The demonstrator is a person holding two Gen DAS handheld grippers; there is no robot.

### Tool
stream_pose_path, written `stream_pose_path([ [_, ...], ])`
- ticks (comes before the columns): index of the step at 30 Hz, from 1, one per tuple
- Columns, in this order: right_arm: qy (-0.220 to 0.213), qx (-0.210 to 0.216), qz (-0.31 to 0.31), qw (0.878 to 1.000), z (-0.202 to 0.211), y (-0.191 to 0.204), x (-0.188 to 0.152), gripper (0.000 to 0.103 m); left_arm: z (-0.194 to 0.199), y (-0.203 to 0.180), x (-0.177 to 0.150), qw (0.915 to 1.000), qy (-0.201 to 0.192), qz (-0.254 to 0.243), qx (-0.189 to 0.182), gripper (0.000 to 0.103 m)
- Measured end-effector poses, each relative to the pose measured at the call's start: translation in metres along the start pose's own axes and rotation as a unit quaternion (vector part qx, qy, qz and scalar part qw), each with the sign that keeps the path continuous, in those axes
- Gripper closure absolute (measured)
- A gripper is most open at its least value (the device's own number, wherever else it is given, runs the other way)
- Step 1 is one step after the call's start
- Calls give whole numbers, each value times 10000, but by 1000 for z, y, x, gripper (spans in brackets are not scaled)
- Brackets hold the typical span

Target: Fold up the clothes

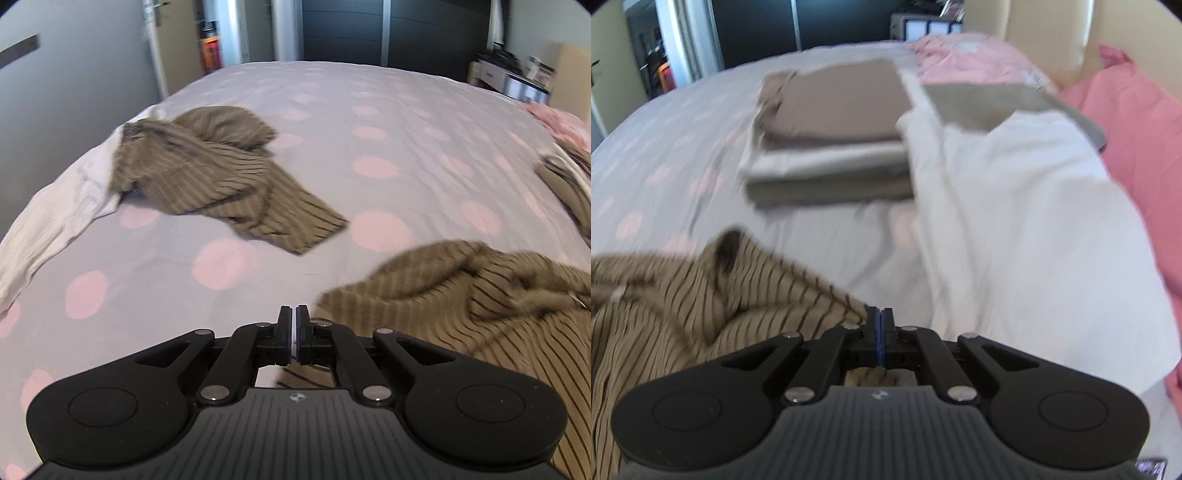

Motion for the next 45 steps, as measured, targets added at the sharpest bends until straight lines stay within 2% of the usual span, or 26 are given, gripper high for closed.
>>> stream_pose_path([
  [3, 208, 312, 183, 9991, 7, 17, -25, 103, 6, -17, -4, 9996, 14, -197, -199, 103],
  [6, 239, 713, 609, 9953, 22, 47, -46, 103, 11, -34, -7, 9986, 85, -368, -358, 102],
  [11, 384, 1263, 1345, 9821, 43, 100, -76, 103, 15, -61, -15, 9956, 194, -725, -567, 101],
  [14, 556, 1489, 1675, 9730, 49, 122, -94, 103, 17, -73, -21, 9932, 233, -963, -611, 95],
  [16, 695, 1582, 1775, 9688, 48, 128, -100, 103, 17, -79, -25, 9917, 261, -1084, -635, 91],
  [21, 978, 1735, 1847, 9624, 42, 130, -110, 102, 15, -84, -28, 9901, 331, -1198, -650, 91],
  [22, 974, 1742, 1845, 9624, 42, 128, -109, 99, 15, -85, -28, 9901, 345, -1195, -655, 90],
  [26, 787, 1723, 1883, 9637, 49, 121, -102, 97, 13, -86, -28, 9898, 392, -1207, -653, 89],
  [29, 409, 1680, 2184, 9604, 62, 121, -92, 94, 11, -86, -29, 9896, 414, -1214, -651, 87],
  [31, 75, 1583, 2477, 9558, 69, 120, -84, 81, 10, -86, -29, 9895, 428, -1220, -644, 87],
  [34, -200, 1406, 2885, 9469, 67, 119, -72, 72, 9, -85, -29, 9895, 442, -1212, -653, 87],
  [38, -27, 1449, 2867, 9470, 51, 116, -68, 73, 9, -83, -29, 9891, 425, -1226, -699, 86],
  [42, 253, 1506, 2992, 9419, 36, 120, -76, 74, 6, -88, -24, 9873, 296, -1360, -768, 78],
  [43, 326, 1523, 3007, 9409, 32, 121, -78, 85, 5, -89, -22, 9867, 253, -1411, -771, 77],
  [45, 414, 1550, 2999, 9404, 29, 120, -80, 99, 3, -92, -18, 9853, 167, -1512, -777, 77],
])
Point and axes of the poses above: each gripper's, at about its wrist camera, not at the fingertips, and z roughly against the way its jaws point, y to its left, x to its top, the point moved 3 cm from there along -z, roughly the way its jaws point, and after that the axes turned 2 degrees about -y, right-handed, at the moved point
